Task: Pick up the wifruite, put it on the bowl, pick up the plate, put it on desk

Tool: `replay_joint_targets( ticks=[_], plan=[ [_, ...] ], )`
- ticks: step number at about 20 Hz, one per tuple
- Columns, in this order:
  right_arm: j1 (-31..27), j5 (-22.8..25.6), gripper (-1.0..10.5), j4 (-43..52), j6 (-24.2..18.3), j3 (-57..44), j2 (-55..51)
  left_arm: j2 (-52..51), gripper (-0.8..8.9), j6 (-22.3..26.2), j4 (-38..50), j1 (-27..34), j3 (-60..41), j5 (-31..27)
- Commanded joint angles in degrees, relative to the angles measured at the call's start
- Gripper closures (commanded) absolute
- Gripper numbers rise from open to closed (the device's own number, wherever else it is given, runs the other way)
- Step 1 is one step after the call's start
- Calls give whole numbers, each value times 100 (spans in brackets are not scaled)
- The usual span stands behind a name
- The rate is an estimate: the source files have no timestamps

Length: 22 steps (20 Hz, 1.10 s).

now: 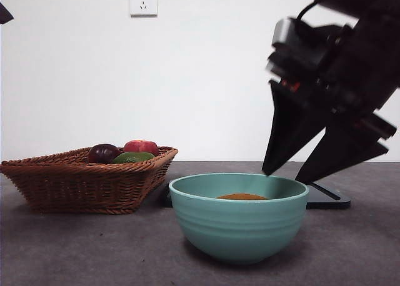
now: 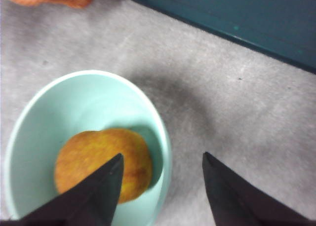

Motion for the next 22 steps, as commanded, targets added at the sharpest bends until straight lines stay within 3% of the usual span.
replay_joint_targets(
  ticks=[1, 7, 16, 22],
  plan=[
    [83, 13, 775, 175, 61, 15, 249, 31, 385, 96, 63, -17, 66, 61],
    [83, -22, 935, 369, 59, 17, 402, 31, 385, 98, 63, -17, 66, 61],
    [70, -96, 935, 387, 68, 376, 330, 31, 385, 116, 66, -17, 66, 61],
    [-304, 439, 935, 24, -210, 1261, 439, 31, 384, 116, 66, -17, 66, 61]
  ],
)
